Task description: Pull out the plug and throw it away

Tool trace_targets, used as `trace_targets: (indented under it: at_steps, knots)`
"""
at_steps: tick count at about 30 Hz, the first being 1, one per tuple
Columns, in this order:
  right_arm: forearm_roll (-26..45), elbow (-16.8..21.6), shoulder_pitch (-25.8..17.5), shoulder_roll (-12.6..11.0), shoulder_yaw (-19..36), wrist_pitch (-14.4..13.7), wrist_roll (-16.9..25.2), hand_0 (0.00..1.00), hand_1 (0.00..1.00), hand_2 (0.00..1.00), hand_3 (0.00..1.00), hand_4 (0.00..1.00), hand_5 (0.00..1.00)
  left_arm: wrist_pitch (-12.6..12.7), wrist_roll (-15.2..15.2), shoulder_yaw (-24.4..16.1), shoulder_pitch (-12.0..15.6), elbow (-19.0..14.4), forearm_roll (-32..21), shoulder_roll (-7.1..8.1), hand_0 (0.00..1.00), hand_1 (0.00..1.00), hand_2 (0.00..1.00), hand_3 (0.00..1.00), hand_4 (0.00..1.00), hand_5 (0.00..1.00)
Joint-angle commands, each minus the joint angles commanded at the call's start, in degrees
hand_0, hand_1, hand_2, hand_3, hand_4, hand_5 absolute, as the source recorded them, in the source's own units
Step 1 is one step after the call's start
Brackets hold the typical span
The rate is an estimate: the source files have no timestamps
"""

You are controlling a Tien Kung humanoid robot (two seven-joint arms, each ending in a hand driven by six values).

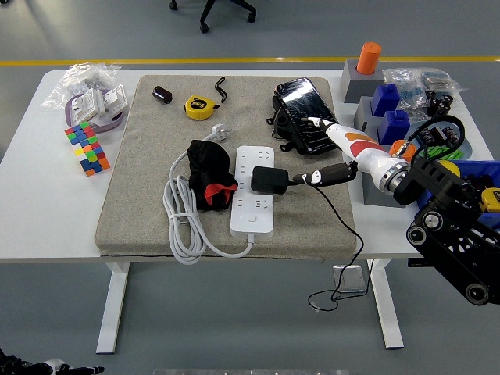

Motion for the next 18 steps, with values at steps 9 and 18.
trace_targets:
  at_steps: [9, 18]
  knots:
    - [4.22, -9.0, 5.66, 2.8, -11.59, -6.4, 2.2, 0.837, 0.905, 0.884, 0.961, 0.998, 0.415, 0.0, 0.04, 0.23, -0.17, -0.02, 0.16, 0.01, 0.545, 0.684, 0.71, 0.692, 0.892, 0.572]
    - [7.07, -16.23, 7.73, 6.59, -17.09, -12.39, 4.89, 0.799, 0.854, 0.846, 0.916, 0.998, 0.407, 0.17, -0.09, 0.33, 0.28, 0.06, -0.79, 0.07, 0.546, 0.684, 0.708, 0.691, 0.892, 0.573]
